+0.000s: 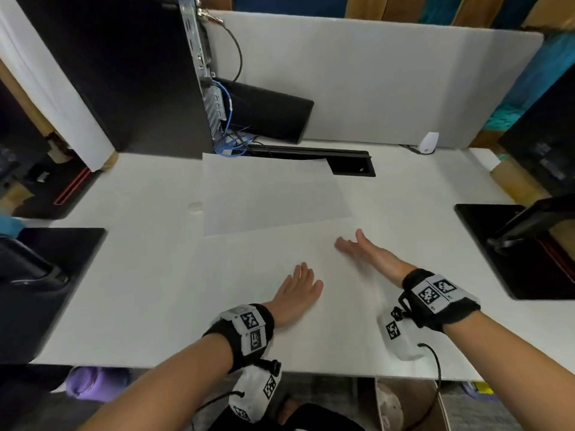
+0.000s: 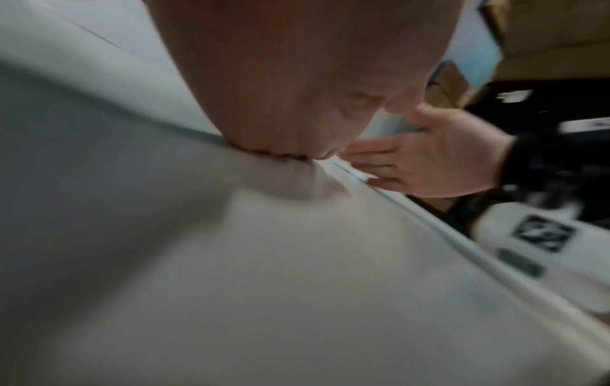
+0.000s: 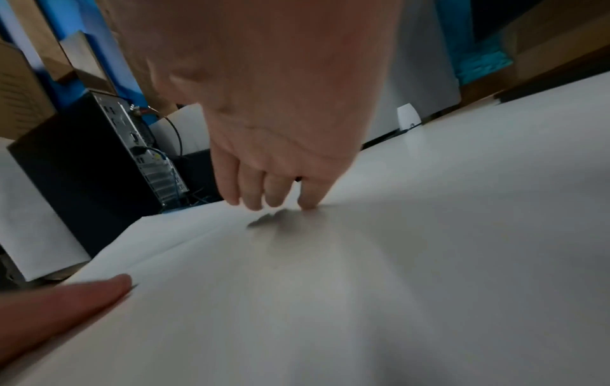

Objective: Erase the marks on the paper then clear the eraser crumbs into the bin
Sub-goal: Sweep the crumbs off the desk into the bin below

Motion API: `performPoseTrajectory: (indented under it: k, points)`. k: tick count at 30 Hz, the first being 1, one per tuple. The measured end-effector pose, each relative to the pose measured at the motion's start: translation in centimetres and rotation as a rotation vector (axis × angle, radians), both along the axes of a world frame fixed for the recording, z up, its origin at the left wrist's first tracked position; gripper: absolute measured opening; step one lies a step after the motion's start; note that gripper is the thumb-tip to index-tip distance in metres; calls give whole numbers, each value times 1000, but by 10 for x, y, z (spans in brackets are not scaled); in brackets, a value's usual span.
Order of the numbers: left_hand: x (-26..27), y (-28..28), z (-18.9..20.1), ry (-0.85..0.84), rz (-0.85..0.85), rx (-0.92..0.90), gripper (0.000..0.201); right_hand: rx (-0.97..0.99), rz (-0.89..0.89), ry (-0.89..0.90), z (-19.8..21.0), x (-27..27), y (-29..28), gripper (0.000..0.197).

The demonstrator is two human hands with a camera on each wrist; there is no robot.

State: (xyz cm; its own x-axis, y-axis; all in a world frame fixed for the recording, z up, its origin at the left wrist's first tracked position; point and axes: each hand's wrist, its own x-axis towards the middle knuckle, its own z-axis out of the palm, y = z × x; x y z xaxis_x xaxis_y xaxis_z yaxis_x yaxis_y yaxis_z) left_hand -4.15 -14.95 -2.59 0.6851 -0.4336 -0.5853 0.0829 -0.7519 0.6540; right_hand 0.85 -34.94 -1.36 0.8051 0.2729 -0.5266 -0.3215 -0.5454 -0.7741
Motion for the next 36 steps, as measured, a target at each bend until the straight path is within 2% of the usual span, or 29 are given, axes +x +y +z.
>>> performPoseTrajectory:
  k: [2, 4, 8, 11, 12, 14, 16, 18, 21, 23, 25, 26, 28, 29, 31, 34, 36]
  points:
    - [-7, -3, 12, 59, 29, -141, 52, -97, 33, 32, -8, -4, 5, 79]
    - [-3, 8, 22, 53, 129, -228, 53, -172, 77, 31, -19, -6, 14, 83]
    - [23, 45, 30, -95, 328, -97, 51, -294, 253, 5, -29, -26, 46, 58]
    - [29, 64, 13, -81, 243, 100, 53, -222, 287, 64, -30, -46, 63, 53]
    - [27, 65, 5, -98, 203, 148, 56, -146, 256, 81, -26, -52, 67, 57]
    - [20, 59, -5, -123, 155, 163, 60, -4, 49, 84, -15, -59, 67, 69]
    - [14, 50, -8, -127, 63, 169, 62, 17, -145, 39, -3, -64, 59, 71]
    - [5, 37, -7, -102, -35, 151, 62, 19, -222, -15, 6, -66, 44, 67]
    - [-12, 18, 1, 2, -111, 47, 55, -28, -301, -10, 4, -62, 20, 66]
    - [-22, 12, 10, 105, -95, -132, 52, -109, -252, 23, 4, -62, 17, 82]
    - [-25, 18, 20, 100, 8, -268, 51, -183, -143, 43, -2, -59, 21, 108]
    - [-23, 25, 24, 58, 97, -314, 52, -212, -91, 55, -3, -57, 28, 108]
    - [-15, 43, 28, -59, 289, -368, 55, -209, -10, 67, -5, -54, 47, 89]
    - [-9, 54, 26, -89, 338, -356, 55, -189, 30, 73, -4, -54, 57, 79]
    - [1, 74, 16, -84, 305, -244, 55, -160, 113, 72, -7, -55, 75, 65]
    - [3, 88, -6, -114, 124, 21, 63, -109, 135, 80, -10, -66, 81, 53]
    - [-6, 83, -18, -192, -49, 185, 75, 26, 131, 108, -13, -77, 74, 57]
